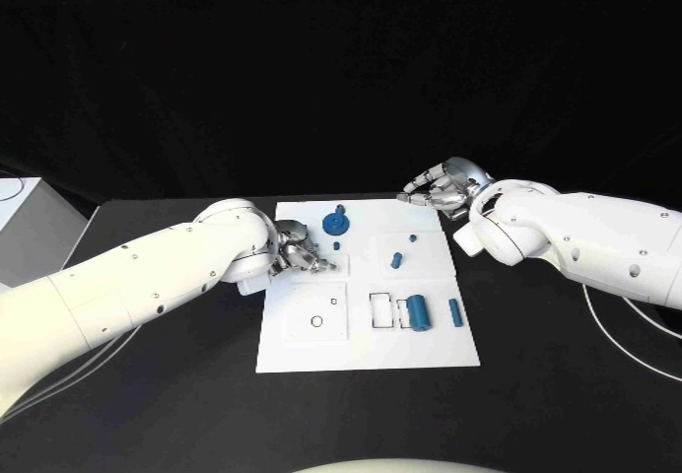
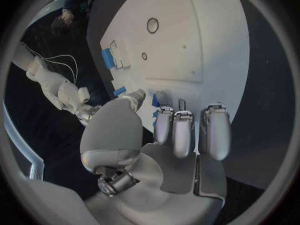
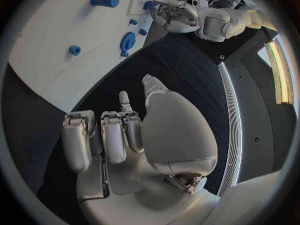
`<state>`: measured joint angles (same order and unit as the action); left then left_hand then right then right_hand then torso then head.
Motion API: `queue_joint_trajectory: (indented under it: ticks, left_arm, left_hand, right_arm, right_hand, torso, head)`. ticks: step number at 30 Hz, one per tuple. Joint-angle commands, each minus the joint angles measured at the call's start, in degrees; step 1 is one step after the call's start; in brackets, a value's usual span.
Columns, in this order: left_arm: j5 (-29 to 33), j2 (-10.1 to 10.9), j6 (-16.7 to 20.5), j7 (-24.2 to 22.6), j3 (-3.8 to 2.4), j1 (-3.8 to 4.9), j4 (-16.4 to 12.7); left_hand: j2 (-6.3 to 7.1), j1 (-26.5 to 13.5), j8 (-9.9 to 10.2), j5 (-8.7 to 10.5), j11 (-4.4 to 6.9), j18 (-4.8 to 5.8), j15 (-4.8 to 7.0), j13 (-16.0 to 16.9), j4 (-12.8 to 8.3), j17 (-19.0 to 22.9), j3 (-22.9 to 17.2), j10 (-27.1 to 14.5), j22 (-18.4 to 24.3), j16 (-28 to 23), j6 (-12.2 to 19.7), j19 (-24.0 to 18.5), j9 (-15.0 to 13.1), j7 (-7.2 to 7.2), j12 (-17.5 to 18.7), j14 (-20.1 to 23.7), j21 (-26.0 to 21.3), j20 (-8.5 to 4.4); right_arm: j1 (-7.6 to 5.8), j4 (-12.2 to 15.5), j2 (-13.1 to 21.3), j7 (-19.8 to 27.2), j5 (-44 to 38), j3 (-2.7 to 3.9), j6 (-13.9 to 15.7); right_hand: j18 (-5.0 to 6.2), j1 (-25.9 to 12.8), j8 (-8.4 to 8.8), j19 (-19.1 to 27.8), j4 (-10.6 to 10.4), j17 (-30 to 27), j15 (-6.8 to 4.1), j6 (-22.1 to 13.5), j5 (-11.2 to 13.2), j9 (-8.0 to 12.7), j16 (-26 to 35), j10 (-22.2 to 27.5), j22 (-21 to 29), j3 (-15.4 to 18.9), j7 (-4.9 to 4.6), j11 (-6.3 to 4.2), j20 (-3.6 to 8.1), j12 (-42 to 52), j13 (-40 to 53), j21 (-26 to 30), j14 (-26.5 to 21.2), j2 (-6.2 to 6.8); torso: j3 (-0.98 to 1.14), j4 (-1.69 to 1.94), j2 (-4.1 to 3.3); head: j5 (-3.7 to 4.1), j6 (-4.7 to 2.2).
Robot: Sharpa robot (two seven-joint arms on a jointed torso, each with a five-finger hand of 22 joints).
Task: Assemble the parts on the task board
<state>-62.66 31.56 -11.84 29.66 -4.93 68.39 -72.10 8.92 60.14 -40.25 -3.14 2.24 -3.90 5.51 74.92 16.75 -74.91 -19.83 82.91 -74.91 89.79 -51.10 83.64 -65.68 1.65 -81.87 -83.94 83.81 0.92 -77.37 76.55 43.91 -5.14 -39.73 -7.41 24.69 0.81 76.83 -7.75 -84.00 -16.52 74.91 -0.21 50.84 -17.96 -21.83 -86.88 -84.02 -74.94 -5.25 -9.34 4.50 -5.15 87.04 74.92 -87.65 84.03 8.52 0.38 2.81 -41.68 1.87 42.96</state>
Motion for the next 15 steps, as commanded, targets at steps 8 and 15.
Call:
queue_joint_trajectory:
  ticks: [8, 15]
  left_arm:
    - [-2.56, -0.7, 0.38, -0.33, -0.01, -0.49, 0.84]
    - [-2.66, -0.76, 0.57, -0.33, 0.0, -0.56, 0.84]
  left_hand:
    - [-0.54, 0.01, 0.46, 0.23, -0.05, 0.81, -0.12, 1.91, 0.01, -14.5, 0.49, -0.54, 0.17, -0.1, 0.5, -0.45, -0.09, 0.05, 0.49, -5.88, -0.46, 0.01]
    - [-0.59, 0.02, 0.55, 0.22, -0.09, 0.82, -0.14, 1.94, -0.01, -14.5, 0.56, -0.55, 0.16, -0.11, 0.58, -0.45, -0.1, 0.09, 0.48, -5.88, -0.47, 0.03]
  right_arm:
    - [0.01, 0.09, 0.05, 0.28, -0.27, 0.02, -0.54]
    - [0.01, 0.11, 0.07, 0.27, -0.26, 0.02, -0.56]
  right_hand:
    - [-0.08, -0.68, -0.19, -5.1, -0.05, 8.46, 0.1, -0.39, 0.1, -0.09, 0.18, -2.85, -12.49, -0.4, -0.1, 0.04, -0.32, -0.11, 12.37, 0.31, 4.42, 0.05]
    - [-0.08, -0.68, -0.19, -5.1, -0.05, 8.46, 0.1, -0.39, 0.1, -0.09, 0.18, -2.85, -12.49, -0.4, -0.1, 0.04, -0.32, -0.11, 12.37, 0.31, 4.42, 0.05]
  torso:
    - [0.01, 0.01, 0.01]
    - [-0.03, 0.02, 0.01]
  head:
    - [0.17, 0.21]
    - [0.2, 0.27]
